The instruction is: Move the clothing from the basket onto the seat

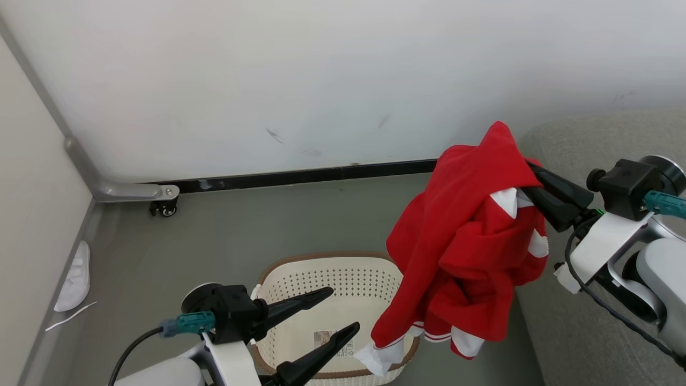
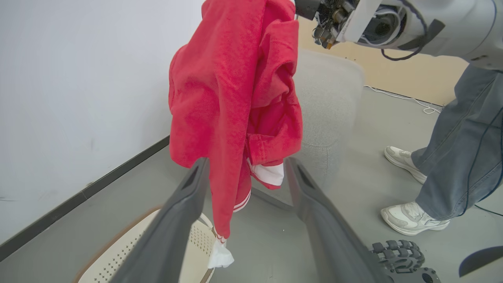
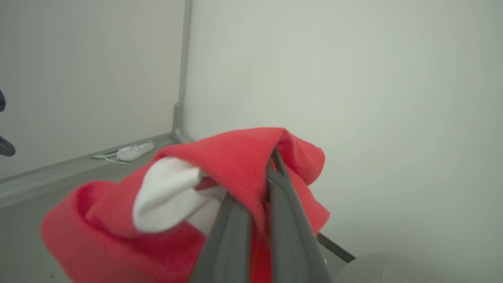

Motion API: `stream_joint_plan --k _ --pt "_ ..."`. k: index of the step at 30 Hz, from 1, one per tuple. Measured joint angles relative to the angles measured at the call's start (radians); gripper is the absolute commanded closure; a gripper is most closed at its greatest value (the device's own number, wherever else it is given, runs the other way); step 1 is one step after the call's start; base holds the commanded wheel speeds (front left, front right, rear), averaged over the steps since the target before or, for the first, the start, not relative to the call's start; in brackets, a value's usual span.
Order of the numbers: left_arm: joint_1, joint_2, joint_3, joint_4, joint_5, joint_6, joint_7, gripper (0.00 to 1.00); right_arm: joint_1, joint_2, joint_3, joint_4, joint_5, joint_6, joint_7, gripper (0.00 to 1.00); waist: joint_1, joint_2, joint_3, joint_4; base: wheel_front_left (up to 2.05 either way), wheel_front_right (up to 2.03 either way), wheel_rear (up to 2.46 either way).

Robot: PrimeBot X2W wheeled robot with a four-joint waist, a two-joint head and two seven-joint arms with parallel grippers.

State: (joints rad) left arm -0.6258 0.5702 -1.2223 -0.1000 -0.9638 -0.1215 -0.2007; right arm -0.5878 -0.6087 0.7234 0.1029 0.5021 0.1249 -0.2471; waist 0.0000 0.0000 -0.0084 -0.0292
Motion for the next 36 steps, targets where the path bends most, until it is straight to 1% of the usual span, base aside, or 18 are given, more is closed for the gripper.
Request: stream_joint_plan --k 5,12,25,36 --pt "0.0 -0.002 0.0 -0.007 0.004 0.0 0.0 0.0 0.014 -0.002 -0.014 -0.005 -0.008 0.0 0.0 1.0 0.0 0.0 0.001 -0.022 0.0 0.0 0.0" --pt "0.0 -0.004 0.0 -0.007 0.005 0.0 0.0 0.0 0.035 -0.023 -0.053 -0.019 -0.023 0.0 0.0 1.0 0.0 0.0 0.003 -0.061 0.0 0.0 0.0" --pt "0.0 -0.007 0.001 -0.008 0.005 0.0 -0.003 0.0 0.072 -0.04 -0.128 -0.035 -0.051 0.0 0.0 1.0 0.0 0.0 0.006 -0.141 0.0 0.0 0.0" --pt "0.0 -0.006 0.007 -0.009 0.007 0.0 -0.011 0.0 0.094 -0.049 -0.156 -0.066 -0.063 0.0 0.0 1.0 0.0 0.0 0.011 -0.199 0.0 0.0 0.0"
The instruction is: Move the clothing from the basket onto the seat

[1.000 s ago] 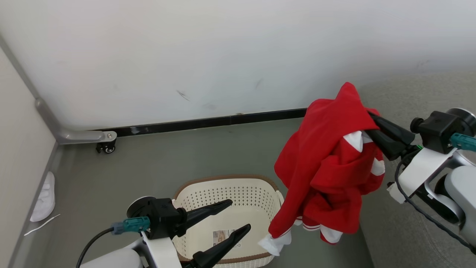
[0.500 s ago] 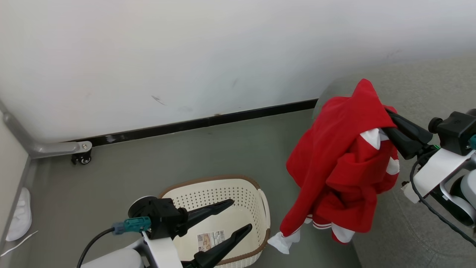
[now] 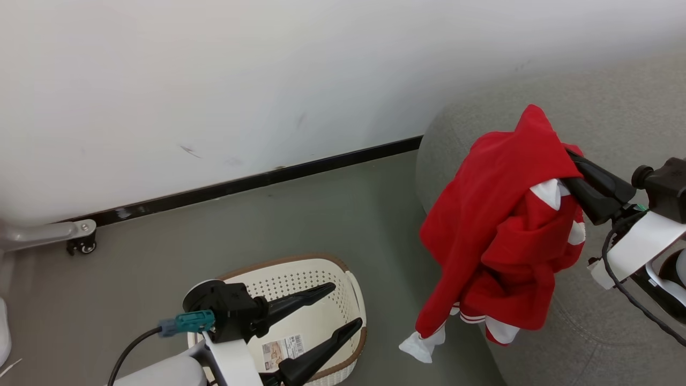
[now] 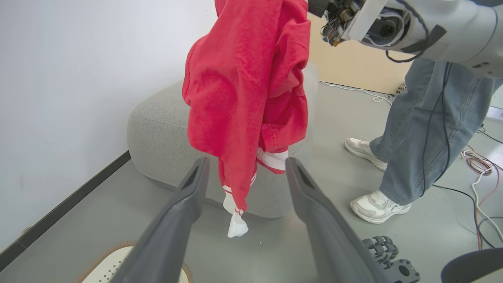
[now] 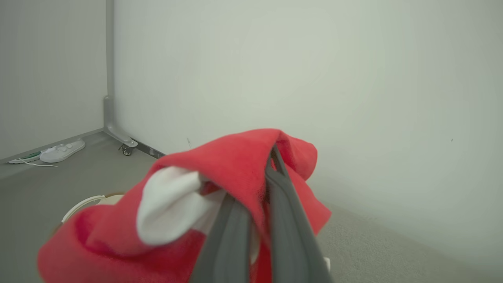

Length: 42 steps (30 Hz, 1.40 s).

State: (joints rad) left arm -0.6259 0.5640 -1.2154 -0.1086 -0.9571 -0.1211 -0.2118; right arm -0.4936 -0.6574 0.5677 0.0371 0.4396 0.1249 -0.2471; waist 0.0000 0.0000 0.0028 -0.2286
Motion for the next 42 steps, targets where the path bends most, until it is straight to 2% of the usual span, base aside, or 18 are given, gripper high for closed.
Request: stream_joint_plan --k 24,42 --pt "0.001 0.01 0.027 0.003 0.0 0.014 -0.016 0.0 0.041 -0.015 -0.046 -0.068 -0.01 0.0 0.025 1.0 0.0 0.0 0.021 -0.136 0.0 0.0 0.0" --pt "0.003 0.028 0.036 -0.002 0.002 0.03 -0.019 0.0 0.041 -0.012 -0.072 -0.09 -0.01 0.0 0.029 1.0 0.0 0.0 0.034 -0.179 0.0 0.0 0.0"
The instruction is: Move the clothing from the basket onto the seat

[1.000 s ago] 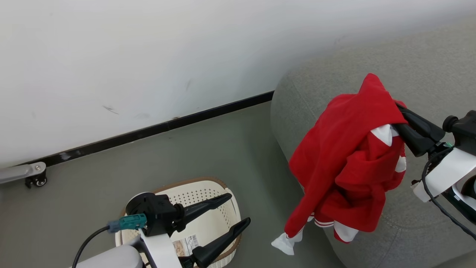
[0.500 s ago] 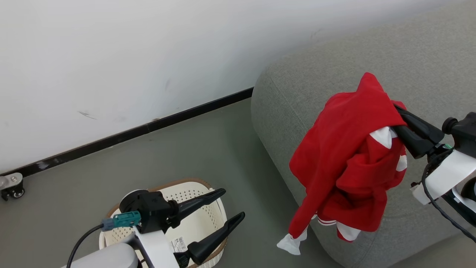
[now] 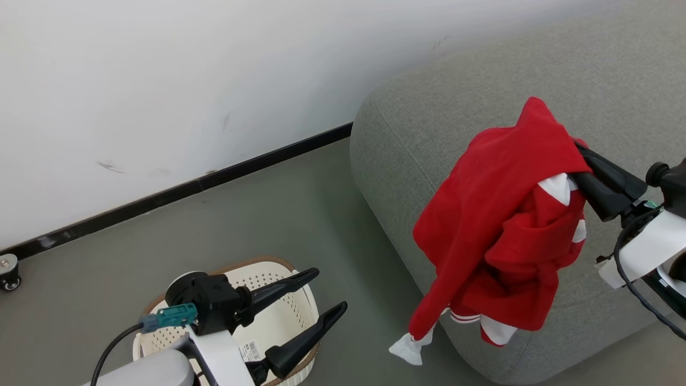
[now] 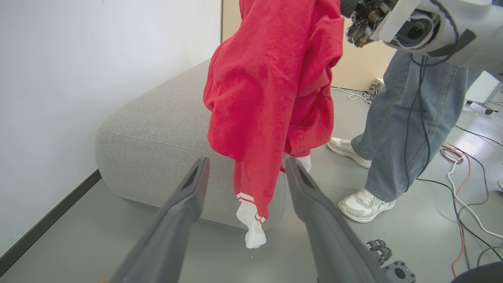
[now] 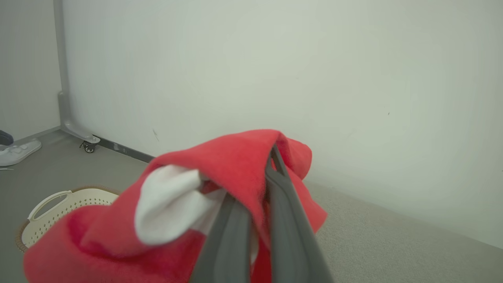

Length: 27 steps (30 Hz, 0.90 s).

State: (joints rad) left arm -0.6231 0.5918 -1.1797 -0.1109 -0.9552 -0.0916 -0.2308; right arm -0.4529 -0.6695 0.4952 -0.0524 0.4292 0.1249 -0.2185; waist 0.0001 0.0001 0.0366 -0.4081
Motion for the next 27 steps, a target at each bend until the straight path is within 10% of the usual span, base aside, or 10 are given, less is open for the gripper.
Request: stream_joint_plan --k 27 --pt "0.02 -0.035 -0.056 -0.076 0.025 0.01 0.029 0.0 -0.069 -0.002 -0.259 0.253 0.056 0.0 0.021 1.0 0.0 0.0 0.018 0.079 0.0 0.0 0.0"
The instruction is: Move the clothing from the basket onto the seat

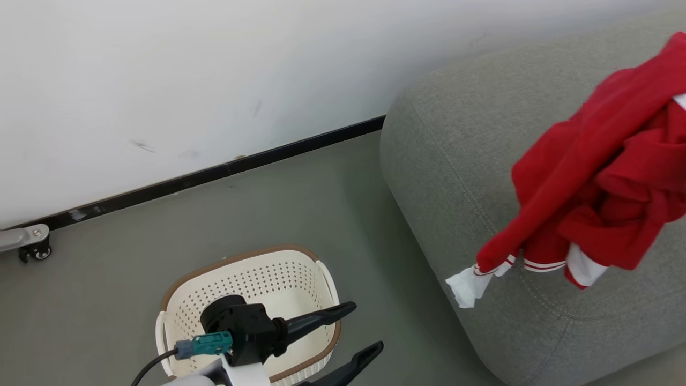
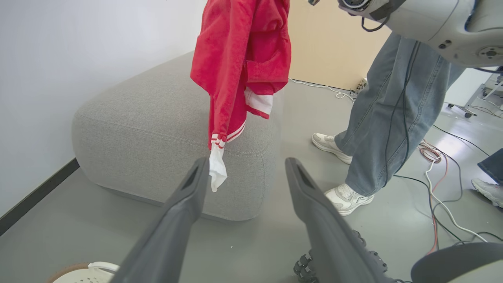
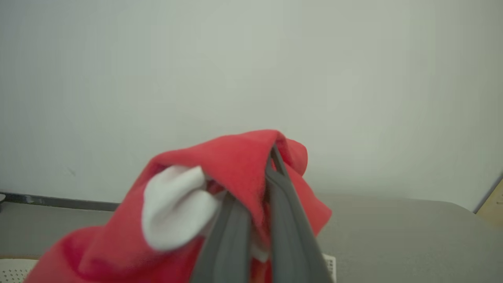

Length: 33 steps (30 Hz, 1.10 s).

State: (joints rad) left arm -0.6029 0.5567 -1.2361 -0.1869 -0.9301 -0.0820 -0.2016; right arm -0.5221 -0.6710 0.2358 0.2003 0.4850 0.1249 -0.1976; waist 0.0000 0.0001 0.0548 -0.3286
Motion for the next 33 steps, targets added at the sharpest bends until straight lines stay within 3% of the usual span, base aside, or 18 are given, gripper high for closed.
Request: stream_joint_plan --k 22,33 --pt "0.02 0.014 -0.017 -0.066 0.008 0.031 0.043 0.0 -0.094 0.033 -0.216 0.242 0.004 0.0 0.012 1.0 0.0 0.0 0.051 0.087 0.0 0.0 0.0" --pt "0.021 0.052 -0.022 -0.103 0.009 0.037 0.068 0.0 -0.19 0.079 -0.373 0.339 -0.109 0.0 -0.014 1.0 0.0 0.0 0.113 0.131 0.0 0.0 0.0"
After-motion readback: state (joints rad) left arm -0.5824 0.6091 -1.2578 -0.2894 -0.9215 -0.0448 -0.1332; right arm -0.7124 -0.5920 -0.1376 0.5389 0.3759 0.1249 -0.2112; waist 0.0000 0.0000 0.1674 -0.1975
